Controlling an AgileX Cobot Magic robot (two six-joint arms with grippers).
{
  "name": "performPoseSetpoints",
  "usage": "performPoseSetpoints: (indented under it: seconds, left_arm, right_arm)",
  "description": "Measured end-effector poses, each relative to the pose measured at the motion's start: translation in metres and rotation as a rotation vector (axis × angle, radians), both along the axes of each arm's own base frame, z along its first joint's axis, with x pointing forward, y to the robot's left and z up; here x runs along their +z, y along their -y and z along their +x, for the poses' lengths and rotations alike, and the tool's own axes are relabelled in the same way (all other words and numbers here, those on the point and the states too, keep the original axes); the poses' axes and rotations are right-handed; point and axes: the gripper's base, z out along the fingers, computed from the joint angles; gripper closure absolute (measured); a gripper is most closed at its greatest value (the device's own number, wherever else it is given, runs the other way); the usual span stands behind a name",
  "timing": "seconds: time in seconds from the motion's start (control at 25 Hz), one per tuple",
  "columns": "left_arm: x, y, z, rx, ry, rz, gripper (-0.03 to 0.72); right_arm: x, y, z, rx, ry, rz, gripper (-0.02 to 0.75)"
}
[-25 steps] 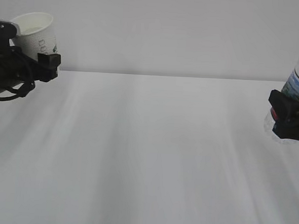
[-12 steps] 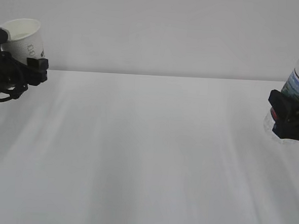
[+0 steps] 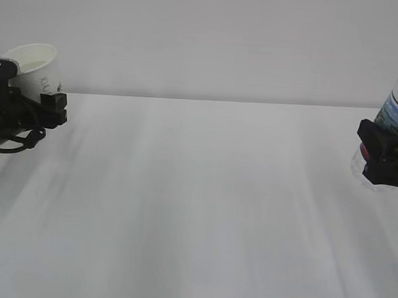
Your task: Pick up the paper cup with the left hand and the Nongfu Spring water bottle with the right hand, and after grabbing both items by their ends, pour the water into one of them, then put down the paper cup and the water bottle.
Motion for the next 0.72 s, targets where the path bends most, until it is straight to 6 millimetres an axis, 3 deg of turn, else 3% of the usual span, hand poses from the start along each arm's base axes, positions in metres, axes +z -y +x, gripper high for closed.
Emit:
performPoseSetpoints:
  seconds: [0.72]
  left_arm:
    - [-0.033,-0.005,0.001,0.059,0.038,-0.024,0.174]
  right_arm:
    - [0.000,0.000,0.000,0.000,0.000,0.000,0.272]
